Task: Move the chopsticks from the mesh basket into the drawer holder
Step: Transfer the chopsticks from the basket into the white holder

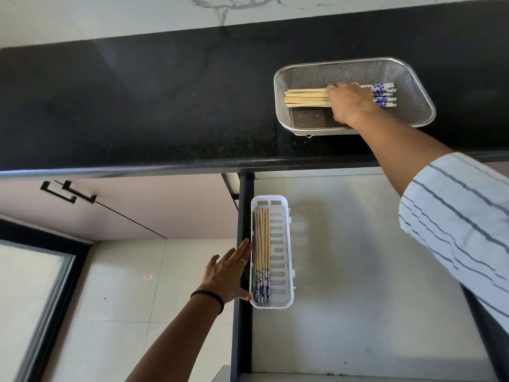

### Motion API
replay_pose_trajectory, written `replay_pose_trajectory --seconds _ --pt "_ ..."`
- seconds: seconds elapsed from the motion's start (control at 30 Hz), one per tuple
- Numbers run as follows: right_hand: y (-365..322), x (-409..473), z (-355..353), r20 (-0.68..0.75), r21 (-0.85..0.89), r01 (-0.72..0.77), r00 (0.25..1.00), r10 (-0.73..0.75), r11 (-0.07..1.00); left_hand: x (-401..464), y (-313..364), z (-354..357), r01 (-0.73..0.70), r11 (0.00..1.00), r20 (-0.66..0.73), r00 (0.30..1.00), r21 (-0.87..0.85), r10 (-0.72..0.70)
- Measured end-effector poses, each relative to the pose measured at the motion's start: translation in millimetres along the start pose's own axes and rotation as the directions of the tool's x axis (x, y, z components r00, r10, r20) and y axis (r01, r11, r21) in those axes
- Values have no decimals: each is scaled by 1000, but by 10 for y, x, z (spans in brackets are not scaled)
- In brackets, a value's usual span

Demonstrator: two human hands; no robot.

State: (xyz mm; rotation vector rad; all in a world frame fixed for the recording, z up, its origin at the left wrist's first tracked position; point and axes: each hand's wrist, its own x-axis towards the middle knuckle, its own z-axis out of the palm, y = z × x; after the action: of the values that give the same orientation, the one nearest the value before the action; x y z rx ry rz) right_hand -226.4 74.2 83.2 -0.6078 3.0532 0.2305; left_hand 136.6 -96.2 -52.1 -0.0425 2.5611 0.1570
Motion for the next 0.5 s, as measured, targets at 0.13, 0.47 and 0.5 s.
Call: replay_pose_trajectory --seconds 0.13,0.47,0.5 --pt "29 17 -61 32 -76 17 999 -14 997 1 -5 -15 4 1000 -1 1000 -5 -4" --pt "144 -22 19 145 -113 66 988 -49 991 18 -25 -3 -1 1000 -3 1000 -31 1" --pt "164 -24 24 134 -96 82 989 -68 992 16 -24 -1 -1 1000 -2 1000 -29 1"
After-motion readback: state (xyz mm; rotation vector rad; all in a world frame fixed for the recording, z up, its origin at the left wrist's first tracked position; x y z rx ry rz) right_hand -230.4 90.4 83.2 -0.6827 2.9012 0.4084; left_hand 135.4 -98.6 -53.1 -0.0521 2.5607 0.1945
